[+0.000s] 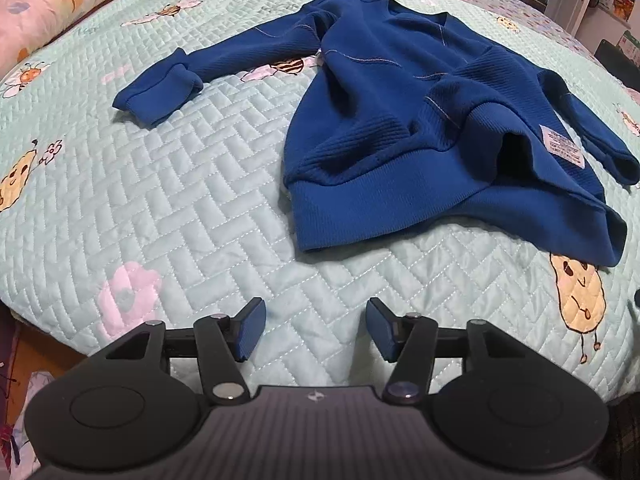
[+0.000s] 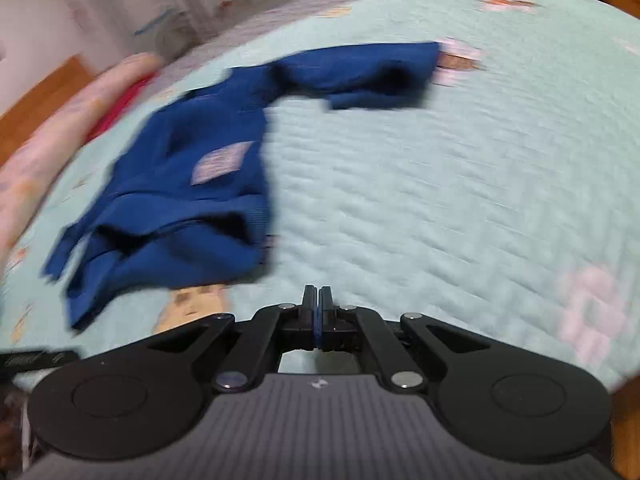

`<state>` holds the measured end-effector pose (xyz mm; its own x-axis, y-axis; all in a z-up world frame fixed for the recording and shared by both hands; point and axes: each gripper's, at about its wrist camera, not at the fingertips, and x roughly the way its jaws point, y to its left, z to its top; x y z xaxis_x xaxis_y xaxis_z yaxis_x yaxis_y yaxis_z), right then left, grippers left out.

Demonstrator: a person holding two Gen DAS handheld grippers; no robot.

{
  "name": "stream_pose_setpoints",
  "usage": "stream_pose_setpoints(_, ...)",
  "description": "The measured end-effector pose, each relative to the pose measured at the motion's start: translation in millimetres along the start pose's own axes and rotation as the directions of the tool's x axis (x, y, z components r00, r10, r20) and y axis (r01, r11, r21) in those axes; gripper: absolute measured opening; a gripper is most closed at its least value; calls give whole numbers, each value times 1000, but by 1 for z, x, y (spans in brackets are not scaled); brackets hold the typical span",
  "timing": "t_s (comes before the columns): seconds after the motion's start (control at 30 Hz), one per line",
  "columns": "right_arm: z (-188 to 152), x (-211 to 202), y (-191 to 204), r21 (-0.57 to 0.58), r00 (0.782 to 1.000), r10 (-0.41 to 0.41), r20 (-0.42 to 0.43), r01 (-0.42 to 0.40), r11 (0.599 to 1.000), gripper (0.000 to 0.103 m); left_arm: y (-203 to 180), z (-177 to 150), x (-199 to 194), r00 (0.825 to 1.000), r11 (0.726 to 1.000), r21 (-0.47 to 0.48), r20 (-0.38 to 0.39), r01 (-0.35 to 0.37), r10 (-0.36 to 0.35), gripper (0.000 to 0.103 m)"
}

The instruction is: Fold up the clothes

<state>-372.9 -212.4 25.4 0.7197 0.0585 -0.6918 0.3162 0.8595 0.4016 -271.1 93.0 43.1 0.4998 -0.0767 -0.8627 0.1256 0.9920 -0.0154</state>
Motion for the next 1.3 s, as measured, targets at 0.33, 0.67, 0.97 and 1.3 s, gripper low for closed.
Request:
stream_pose_setpoints(0.33, 29, 54, 28, -105, 998, -11, 58, 17, 994, 32, 2, -2, -5, 1000, 1000, 3, -15, -6, 6, 60)
stream_pose_setpoints(0.67, 23, 35, 22, 37, 996, -54, 72, 51, 998, 0, 6, -4, -7, 999, 1000, 5, 30, -18, 18, 61)
stream_pose_setpoints(0.97, 4, 27, -21, 307, 998, 63, -9, -57, 950, 0, 8, -9, 1, 990, 996, 85, 137, -35, 23, 61)
stream_pose_setpoints(1.3, -3, 30, -14, 252, 999, 48, -2, -46, 967, 1, 0, -16, 1, 968, 986, 160, 253, -51, 9, 59)
